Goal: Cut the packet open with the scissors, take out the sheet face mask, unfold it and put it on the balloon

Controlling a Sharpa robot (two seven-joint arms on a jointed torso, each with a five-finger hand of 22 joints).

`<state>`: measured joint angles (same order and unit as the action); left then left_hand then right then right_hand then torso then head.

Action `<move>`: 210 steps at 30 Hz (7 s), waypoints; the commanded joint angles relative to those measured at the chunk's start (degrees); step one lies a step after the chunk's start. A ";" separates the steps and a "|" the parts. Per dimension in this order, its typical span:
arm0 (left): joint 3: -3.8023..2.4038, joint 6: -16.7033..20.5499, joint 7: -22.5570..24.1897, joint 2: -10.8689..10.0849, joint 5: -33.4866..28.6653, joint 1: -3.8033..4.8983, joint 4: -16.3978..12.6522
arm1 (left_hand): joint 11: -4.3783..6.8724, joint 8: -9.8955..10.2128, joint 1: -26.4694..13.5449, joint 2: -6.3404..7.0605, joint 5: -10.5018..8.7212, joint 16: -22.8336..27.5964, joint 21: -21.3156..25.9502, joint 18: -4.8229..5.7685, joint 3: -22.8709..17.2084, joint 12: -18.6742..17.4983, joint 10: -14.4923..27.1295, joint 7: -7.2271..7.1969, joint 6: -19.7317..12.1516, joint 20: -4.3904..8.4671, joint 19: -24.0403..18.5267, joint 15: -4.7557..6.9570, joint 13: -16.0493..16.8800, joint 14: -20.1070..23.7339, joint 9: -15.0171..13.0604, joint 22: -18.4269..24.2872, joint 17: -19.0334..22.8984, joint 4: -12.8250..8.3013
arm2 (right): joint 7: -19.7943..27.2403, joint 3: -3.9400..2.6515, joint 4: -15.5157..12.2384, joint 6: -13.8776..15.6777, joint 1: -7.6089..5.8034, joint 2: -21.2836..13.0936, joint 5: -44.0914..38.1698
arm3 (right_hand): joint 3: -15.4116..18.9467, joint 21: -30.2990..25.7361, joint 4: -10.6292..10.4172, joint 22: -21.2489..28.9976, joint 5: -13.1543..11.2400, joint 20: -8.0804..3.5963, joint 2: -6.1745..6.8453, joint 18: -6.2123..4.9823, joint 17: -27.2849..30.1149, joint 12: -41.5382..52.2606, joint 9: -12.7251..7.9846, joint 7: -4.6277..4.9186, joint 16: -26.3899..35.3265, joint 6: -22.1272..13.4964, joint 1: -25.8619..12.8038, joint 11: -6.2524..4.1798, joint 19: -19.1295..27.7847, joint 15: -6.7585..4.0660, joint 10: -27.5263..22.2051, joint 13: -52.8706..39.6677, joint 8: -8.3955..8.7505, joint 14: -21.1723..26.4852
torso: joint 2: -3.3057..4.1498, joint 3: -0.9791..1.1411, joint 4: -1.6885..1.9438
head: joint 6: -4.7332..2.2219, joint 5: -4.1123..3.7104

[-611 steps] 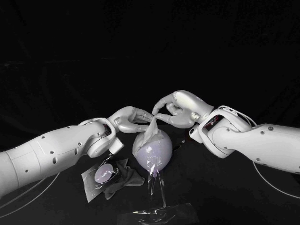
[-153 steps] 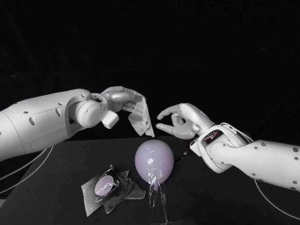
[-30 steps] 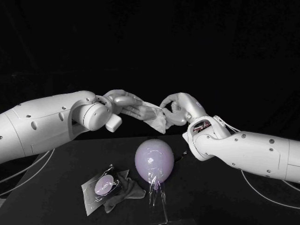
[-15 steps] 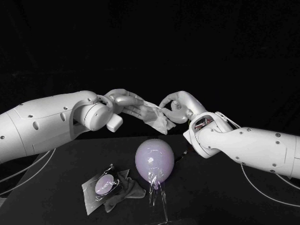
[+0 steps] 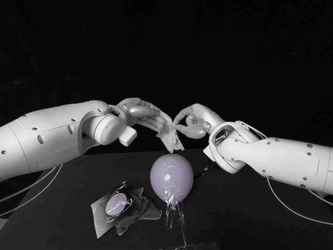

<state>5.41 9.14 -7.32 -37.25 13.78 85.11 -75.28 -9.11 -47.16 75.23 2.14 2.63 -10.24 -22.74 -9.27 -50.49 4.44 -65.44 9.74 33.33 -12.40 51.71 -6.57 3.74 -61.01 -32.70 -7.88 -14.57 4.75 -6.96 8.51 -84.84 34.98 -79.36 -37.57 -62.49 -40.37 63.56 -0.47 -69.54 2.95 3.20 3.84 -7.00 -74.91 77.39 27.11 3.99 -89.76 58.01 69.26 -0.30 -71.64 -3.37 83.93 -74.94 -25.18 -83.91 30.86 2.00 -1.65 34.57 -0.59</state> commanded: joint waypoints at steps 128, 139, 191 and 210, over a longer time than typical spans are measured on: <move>0.11 -4.76 2.76 0.66 15.71 0.03 0.82 | 0.07 -0.50 0.61 0.86 0.15 0.76 -0.13 -0.98 0.83 -0.61 -0.19 2.82 0.93 -0.08 -0.65 -0.11 -0.07 -0.14 -10.13 0.08 0.31 -0.01 | 3.96 0.14 2.83 -5.77 -2.45 0.61 5.70 | 6.84 -8.56 -4.96 1.55 -0.17 1.49 -1.71 -0.66 -10.03 -6.02 -2.19 2.06 1.71 -1.84 7.16 1.91 4.65 1.76 -2.71 -2.36 4.68 -3.78 | -0.05 -0.01 -0.04 | 0.26 0.06; 0.13 -4.49 3.01 0.71 15.62 0.01 0.86 | 0.06 -0.50 0.63 0.85 0.15 0.81 -0.13 -0.97 0.86 -0.64 -0.16 2.83 0.95 -0.10 -0.69 -0.12 -0.08 -0.12 -10.05 0.08 0.34 0.05 | 2.96 0.14 3.10 -7.28 -2.96 0.89 4.59 | 5.19 -7.60 -3.54 0.72 -0.08 1.46 -2.13 -0.52 -10.71 -5.30 -1.86 2.02 1.44 -1.19 7.38 1.84 3.93 1.65 -2.04 -2.82 4.18 -4.13 | -0.02 0.02 -0.02 | 0.16 0.07; 1.99 3.64 19.67 1.85 5.07 -4.33 2.48 | -1.54 14.13 -1.38 12.71 0.13 2.36 5.43 1.57 20.46 -0.67 4.68 3.87 0.15 -4.14 -13.11 -2.49 0.00 7.82 6.55 2.68 -1.03 6.68 | -2.92 0.15 4.84 -6.15 -6.98 2.53 0.47 | 1.87 -3.23 -1.67 -2.70 0.17 1.01 -1.86 0.31 -14.06 -1.69 -1.56 1.20 0.14 0.74 3.78 1.12 0.33 1.05 0.32 -5.32 3.36 -5.69 | 0.02 0.00 0.01 | -0.27 -0.82; 2.03 8.56 16.28 2.25 6.64 -8.46 3.21 | -2.35 14.93 8.87 8.75 0.13 2.30 9.28 1.48 40.74 0.77 8.36 4.61 0.31 -4.22 -11.57 -3.21 0.09 9.60 12.03 4.00 -0.44 11.58 | -4.72 0.15 4.71 -4.40 -6.98 2.84 -0.18 | 1.54 -2.72 -1.35 -3.06 0.31 0.89 -1.75 0.40 -14.35 -1.46 -1.55 1.09 0.03 0.93 3.51 1.01 -0.11 0.93 0.51 -5.47 3.29 -5.81 | 0.01 0.01 0.03 | -0.24 -1.11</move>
<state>7.50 15.52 9.61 -35.22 19.89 76.72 -72.04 -11.47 -32.06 83.88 10.68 2.66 -7.76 -13.66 -8.80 -9.58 5.01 -57.32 9.83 33.24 -16.49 39.85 -9.75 3.77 -51.89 -20.62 -3.92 -15.05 16.35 -11.04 8.71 -80.06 29.79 -86.28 -34.78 -61.62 -38.75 60.58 -2.13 -72.51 2.95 4.11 2.69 -6.60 -74.92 75.61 25.05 5.59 -89.56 57.89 72.96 0.93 -71.53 -2.16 83.73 -74.94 -20.87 -83.91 30.83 2.01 -1.63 34.40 -1.71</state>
